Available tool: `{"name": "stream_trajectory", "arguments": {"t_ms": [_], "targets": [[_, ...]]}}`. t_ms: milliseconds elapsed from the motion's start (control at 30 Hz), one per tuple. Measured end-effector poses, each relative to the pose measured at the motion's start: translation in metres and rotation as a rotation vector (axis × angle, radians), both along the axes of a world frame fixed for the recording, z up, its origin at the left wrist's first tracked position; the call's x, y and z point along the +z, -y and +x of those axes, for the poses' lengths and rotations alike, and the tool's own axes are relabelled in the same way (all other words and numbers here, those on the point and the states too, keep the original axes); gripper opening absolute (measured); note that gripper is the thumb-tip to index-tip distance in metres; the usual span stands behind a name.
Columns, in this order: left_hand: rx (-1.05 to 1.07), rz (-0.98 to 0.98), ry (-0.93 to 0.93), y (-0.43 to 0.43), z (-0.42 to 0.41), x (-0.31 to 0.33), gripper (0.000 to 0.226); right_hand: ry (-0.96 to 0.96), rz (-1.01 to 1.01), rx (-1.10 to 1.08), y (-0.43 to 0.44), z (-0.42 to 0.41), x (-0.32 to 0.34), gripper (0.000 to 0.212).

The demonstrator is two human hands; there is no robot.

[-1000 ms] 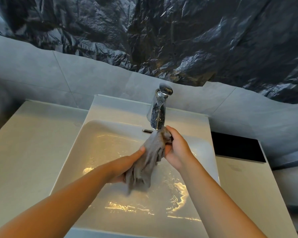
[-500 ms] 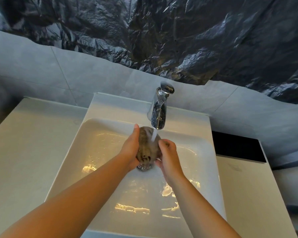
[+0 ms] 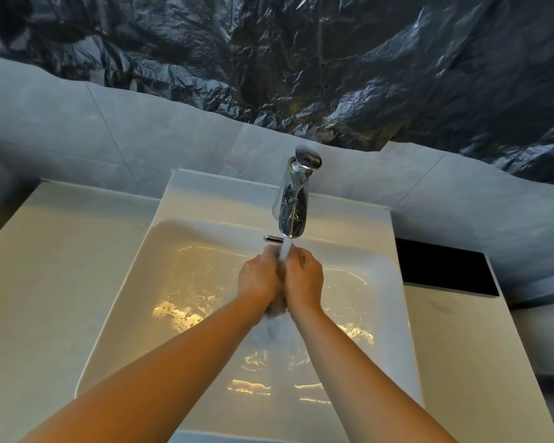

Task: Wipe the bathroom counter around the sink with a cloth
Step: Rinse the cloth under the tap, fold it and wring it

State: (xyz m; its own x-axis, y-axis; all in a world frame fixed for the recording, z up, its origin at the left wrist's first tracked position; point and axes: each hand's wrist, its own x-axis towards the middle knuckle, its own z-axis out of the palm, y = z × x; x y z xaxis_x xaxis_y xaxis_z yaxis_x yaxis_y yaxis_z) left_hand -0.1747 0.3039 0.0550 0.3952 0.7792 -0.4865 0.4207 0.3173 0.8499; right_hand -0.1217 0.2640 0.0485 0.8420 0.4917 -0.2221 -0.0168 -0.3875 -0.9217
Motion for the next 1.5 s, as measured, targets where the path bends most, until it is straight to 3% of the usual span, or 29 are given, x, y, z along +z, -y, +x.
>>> {"name": "stream_trajectory", "arguments": {"t_ms": [167,267,333,433,567,700,767,867,1067,1233,1500], "targets": [[0.076,-0.232,0.133,-0.008,-0.023,-0.003,0.043,-0.127,0.065,-0.022,0.003,0.011,0.004,0.028],[0.122,-0.451,0.217,-0.010,-0.034,-0.002,0.039,-0.252,0.111,0.066,0.010,0.012,0.008,0.024],[0.153,-0.511,0.284,-0.006,-0.034,0.004,0.049,-0.272,0.128,0.130,0.018,0.007,0.011,0.023],[0.161,-0.419,0.209,-0.002,-0.022,-0.007,0.084,-0.027,0.132,0.214,0.028,-0.002,0.014,0.016],[0.102,-0.262,0.129,0.000,-0.013,-0.006,0.068,-0.036,0.098,0.221,0.027,-0.008,0.007,0.046],[-0.032,-0.074,-0.002,0.002,-0.006,0.007,0.030,0.016,0.104,0.166,0.019,-0.012,0.007,0.018],[-0.065,0.032,-0.053,0.004,-0.007,0.009,0.033,0.035,0.092,0.097,0.015,-0.010,0.008,0.018],[-0.052,-0.002,-0.079,0.006,-0.018,-0.001,0.055,-0.049,0.037,0.011,0.009,-0.004,0.007,0.023],[-0.054,-0.100,-0.059,0.008,-0.034,-0.010,0.063,-0.397,-0.141,-0.016,0.015,-0.006,0.004,0.034],[0.133,-0.274,0.086,-0.009,-0.051,-0.011,0.041,-0.213,-0.092,0.148,0.038,0.011,0.002,0.020],[0.052,-0.033,0.010,-0.030,-0.062,0.010,0.042,0.514,0.067,0.322,0.029,0.045,0.096,0.053]]}}
